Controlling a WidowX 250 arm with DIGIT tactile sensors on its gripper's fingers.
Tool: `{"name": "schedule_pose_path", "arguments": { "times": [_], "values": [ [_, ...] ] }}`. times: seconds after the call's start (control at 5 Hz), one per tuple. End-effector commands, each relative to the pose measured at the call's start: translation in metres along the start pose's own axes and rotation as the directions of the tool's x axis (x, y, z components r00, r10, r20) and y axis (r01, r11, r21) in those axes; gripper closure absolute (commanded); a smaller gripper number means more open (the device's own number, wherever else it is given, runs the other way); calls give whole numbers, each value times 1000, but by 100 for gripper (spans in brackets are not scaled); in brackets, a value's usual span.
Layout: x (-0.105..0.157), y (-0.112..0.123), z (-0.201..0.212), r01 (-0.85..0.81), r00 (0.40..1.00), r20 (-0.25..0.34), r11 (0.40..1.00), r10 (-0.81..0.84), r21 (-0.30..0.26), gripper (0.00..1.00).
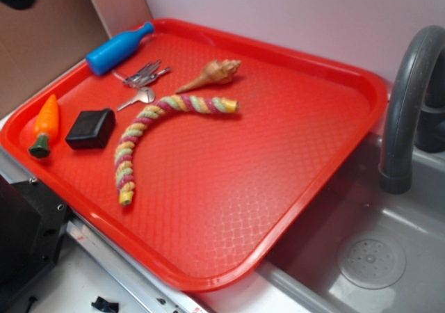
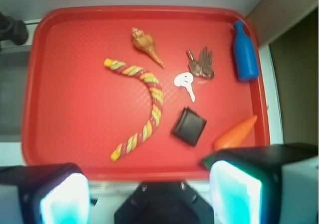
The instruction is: Grab the shell.
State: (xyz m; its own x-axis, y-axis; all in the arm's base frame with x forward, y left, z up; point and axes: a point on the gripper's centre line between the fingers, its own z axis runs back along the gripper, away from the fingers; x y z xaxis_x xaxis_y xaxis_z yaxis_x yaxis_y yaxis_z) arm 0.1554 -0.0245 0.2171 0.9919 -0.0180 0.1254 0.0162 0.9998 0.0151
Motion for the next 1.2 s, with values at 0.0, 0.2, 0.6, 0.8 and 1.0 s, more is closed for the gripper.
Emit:
{"name": "schedule_pose_path", "arguments": {
  "times": [0.0,0.2,0.6,0.8,1.0],
  "values": [
    [68,6,-39,111,982,151,994,-112,19,0],
    [100,10,-68,142,978,150,989,-145,26,0],
    [138,18,-114,174,967,187,985,-173,14,0],
    [149,17,-147,214,968,128,977,-214,11,0],
    [151,21,-165,211,974,82,977,-213,35,0]
  ]
}}
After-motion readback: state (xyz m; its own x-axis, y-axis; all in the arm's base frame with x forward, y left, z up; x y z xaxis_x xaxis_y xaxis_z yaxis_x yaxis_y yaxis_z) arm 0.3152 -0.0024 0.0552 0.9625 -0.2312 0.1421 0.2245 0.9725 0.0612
